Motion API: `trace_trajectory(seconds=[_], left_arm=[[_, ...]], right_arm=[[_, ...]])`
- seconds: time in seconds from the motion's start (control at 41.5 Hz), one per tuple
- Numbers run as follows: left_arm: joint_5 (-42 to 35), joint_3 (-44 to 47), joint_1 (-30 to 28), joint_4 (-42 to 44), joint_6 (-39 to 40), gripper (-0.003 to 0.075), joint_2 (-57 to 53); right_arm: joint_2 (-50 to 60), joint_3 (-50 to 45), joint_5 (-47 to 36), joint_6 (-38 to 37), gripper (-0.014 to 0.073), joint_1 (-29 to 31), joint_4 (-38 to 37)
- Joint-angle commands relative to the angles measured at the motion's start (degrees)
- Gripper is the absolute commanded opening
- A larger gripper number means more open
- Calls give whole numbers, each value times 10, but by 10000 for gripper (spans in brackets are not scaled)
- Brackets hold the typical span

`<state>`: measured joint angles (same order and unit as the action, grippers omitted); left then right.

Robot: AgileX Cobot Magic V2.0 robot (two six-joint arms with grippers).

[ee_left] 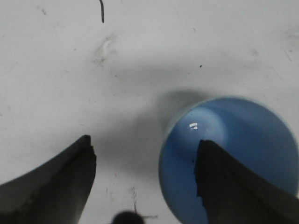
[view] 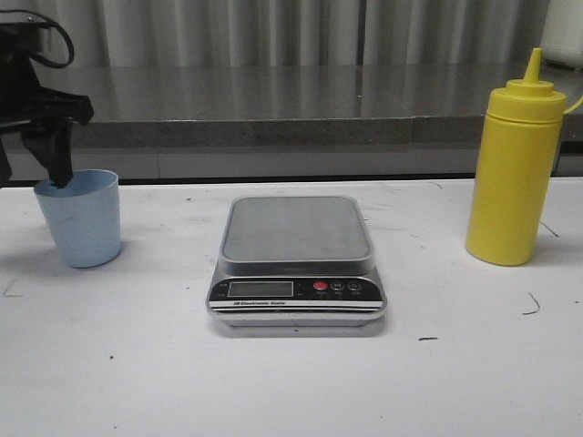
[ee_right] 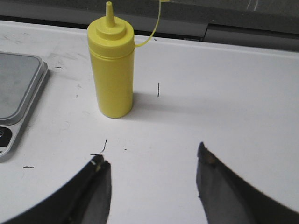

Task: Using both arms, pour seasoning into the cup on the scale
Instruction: 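Grasp the light blue cup with the left gripper and lift it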

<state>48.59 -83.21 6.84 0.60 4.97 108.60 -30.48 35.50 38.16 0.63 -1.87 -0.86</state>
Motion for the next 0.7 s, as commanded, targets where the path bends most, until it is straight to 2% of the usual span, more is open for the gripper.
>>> trace_trajectory(seconds=[0.0, 0.072, 0.265, 0.385, 0.674], left_arm=[[-7, -36, 3, -2, 1, 423, -1], [-5, -41, 4, -6, 1, 370, 10], [-9, -44, 3, -19, 1, 101, 13], [-7, -44, 3, -19, 1, -19, 12], [5, -45, 26, -22, -15, -20, -55]], right_arm=[[-5, 14, -40, 6, 437, 0, -6], [-5, 14, -40, 6, 437, 0, -6], [-5, 14, -40, 6, 437, 0, -6], [-5, 14, -40, 6, 437, 0, -6], [-5, 14, -40, 6, 437, 0, -6]])
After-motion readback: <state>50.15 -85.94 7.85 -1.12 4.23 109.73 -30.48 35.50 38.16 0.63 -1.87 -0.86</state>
